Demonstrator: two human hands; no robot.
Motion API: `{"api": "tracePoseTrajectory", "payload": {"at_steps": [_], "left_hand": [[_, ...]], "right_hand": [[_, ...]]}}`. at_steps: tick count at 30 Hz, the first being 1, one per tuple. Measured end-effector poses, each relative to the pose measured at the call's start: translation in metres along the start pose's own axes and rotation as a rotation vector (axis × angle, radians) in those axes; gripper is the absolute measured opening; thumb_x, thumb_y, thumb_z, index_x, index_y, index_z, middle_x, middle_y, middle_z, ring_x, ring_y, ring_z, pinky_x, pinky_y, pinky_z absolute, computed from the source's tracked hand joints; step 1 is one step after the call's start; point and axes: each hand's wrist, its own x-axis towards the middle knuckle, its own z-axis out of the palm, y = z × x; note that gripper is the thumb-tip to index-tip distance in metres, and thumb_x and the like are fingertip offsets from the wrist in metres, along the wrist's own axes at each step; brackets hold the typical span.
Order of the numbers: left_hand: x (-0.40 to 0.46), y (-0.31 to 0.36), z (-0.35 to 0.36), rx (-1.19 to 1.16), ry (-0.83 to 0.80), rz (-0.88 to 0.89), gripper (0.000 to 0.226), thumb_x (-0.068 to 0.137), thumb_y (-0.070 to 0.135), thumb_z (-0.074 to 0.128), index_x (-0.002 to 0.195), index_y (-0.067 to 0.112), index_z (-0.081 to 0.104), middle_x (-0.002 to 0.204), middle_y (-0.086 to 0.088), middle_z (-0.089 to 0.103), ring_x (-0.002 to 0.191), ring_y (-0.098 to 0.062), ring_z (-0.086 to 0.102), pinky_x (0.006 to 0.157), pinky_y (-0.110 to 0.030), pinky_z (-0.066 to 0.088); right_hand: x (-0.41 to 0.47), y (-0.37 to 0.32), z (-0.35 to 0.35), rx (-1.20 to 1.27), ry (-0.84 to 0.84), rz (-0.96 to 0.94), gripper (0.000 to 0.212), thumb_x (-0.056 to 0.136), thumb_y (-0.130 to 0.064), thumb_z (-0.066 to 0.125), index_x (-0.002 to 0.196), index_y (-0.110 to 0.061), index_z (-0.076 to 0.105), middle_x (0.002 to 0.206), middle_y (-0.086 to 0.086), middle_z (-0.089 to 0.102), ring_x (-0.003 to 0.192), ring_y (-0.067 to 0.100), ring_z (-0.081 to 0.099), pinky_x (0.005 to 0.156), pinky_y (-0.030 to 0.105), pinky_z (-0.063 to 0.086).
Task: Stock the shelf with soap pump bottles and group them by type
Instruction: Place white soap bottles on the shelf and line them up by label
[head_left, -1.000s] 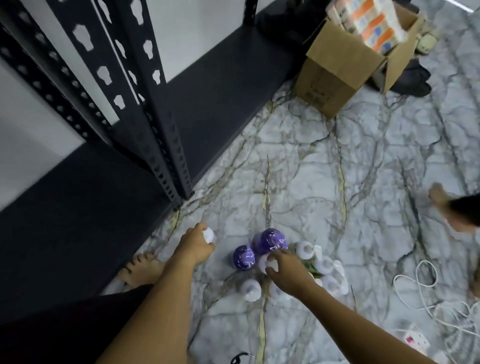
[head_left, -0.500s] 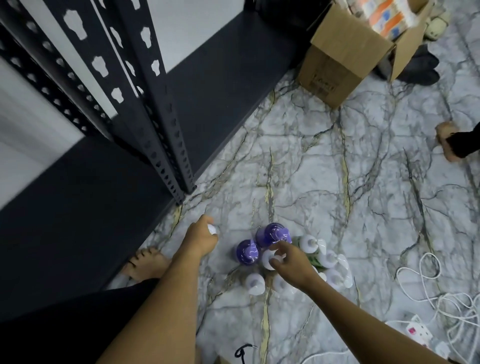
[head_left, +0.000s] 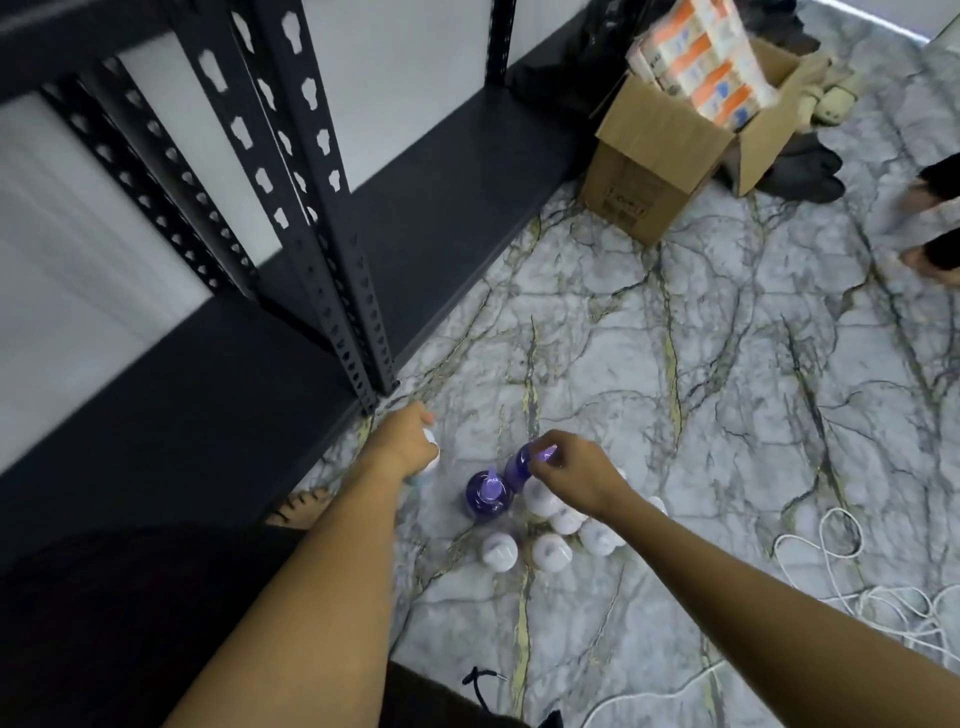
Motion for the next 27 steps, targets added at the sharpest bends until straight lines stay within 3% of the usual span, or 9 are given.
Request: {"api": "tracePoseTrajectory", "payload": {"at_steps": [5,9,13,16,23,27], "left_hand": [[-0.032,0.028,-0.025,0.125,0.038,0.152,0.035,0.086,0.003,0.058,0.114,0.024,0.059,0.131,-0.007,0.052,0.111,-0.027,0.056,0.093,-0.036,0.049],[-0.068,0.047,-0.056,0.225,0.118,0.252,0.032,0.085,0.004,0.056,0.102,0.03,0.062,0.117,-0.001,0.053,0.102,-0.024,0.057,0.085,-0.039,0.052],[-0.113,0.062,-0.101,0.247,0.234,0.324,0.026,0.083,0.006,0.057,0.093,0.03,0.061,0.103,0.004,0.057,0.09,-0.02,0.06,0.077,-0.039,0.055],[-0.151,0.068,-0.139,0.25,0.325,0.358,0.024,0.081,0.009,0.059,0.088,0.032,0.061,0.09,0.011,0.058,0.084,-0.015,0.06,0.073,-0.037,0.056],[-0.252,0.071,-0.222,0.229,0.599,0.381,0.03,0.08,0.014,0.062,0.1,0.037,0.065,0.088,0.012,0.057,0.084,-0.012,0.058,0.071,-0.032,0.051],[-0.318,0.065,-0.261,0.174,0.743,0.388,0.032,0.083,0.015,0.065,0.107,0.037,0.064,0.088,0.008,0.06,0.076,-0.008,0.057,0.063,-0.025,0.045]], "right_hand": [[-0.008,-0.038,-0.042,0.004,0.015,-0.1,0.02,0.092,-0.03,0.061,0.109,-0.021,0.066,0.079,0.004,0.073,0.073,0.014,0.065,0.061,0.021,0.041],[-0.022,-0.082,-0.076,-0.02,0.036,-0.214,0.018,0.09,-0.029,0.064,0.107,-0.023,0.065,0.078,0.004,0.073,0.073,0.013,0.066,0.061,0.026,0.045],[-0.04,-0.134,-0.108,-0.085,0.068,-0.351,0.022,0.085,-0.025,0.066,0.107,-0.026,0.066,0.08,-0.003,0.068,0.075,0.009,0.063,0.062,0.021,0.047],[-0.057,-0.173,-0.128,-0.101,0.055,-0.458,0.025,0.084,-0.019,0.067,0.108,-0.026,0.065,0.074,-0.01,0.062,0.067,0.001,0.058,0.053,0.01,0.037],[-0.11,-0.277,-0.162,-0.21,0.065,-0.744,0.04,0.079,-0.007,0.061,0.111,-0.032,0.063,0.084,-0.007,0.063,0.076,0.007,0.058,0.059,0.013,0.041],[-0.146,-0.341,-0.172,-0.249,0.127,-0.925,0.043,0.08,-0.005,0.06,0.115,-0.031,0.063,0.088,-0.008,0.062,0.079,0.007,0.06,0.062,0.02,0.045]]}}
